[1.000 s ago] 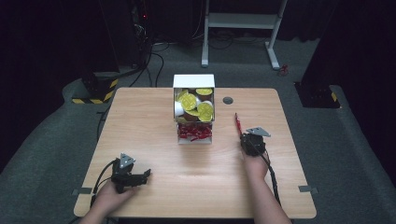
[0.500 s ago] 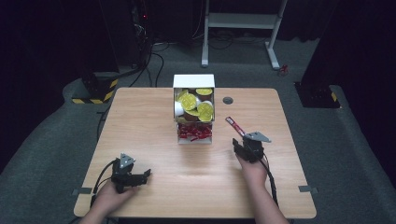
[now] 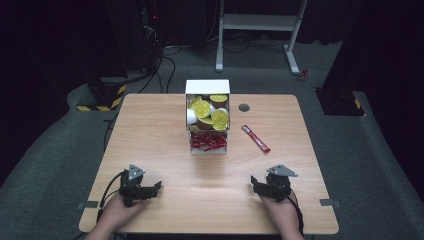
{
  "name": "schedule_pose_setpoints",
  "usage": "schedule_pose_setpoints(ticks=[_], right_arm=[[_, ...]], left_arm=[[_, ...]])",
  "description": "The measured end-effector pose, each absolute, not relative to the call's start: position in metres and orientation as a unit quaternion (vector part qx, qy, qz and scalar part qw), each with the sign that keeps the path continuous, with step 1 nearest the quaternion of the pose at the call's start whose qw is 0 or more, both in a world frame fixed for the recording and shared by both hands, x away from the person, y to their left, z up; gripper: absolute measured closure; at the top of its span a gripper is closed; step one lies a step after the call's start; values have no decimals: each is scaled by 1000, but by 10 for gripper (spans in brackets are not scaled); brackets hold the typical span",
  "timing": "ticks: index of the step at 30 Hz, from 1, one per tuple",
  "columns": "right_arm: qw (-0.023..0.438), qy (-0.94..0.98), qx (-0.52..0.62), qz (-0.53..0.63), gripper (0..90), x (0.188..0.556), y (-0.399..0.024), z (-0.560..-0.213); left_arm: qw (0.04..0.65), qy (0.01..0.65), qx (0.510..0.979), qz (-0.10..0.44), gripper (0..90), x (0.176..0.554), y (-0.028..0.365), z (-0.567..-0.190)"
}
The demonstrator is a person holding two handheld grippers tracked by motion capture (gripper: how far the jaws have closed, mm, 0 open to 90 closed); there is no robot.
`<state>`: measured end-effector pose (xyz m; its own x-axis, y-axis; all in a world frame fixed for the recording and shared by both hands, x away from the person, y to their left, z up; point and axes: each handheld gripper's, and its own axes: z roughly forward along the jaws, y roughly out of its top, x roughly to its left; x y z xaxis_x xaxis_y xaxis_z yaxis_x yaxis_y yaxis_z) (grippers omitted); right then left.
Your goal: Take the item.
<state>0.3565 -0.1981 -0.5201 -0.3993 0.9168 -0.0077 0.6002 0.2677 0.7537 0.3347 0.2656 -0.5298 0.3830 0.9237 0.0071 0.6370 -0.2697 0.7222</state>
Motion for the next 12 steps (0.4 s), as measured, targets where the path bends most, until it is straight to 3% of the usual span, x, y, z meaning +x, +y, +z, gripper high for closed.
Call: schedule_pose_setpoints(ticks=[12], right_arm=[[205, 771, 506, 329, 152, 355, -196, -524]], left_arm=[[328, 512, 762, 221, 88, 335, 265, -530]])
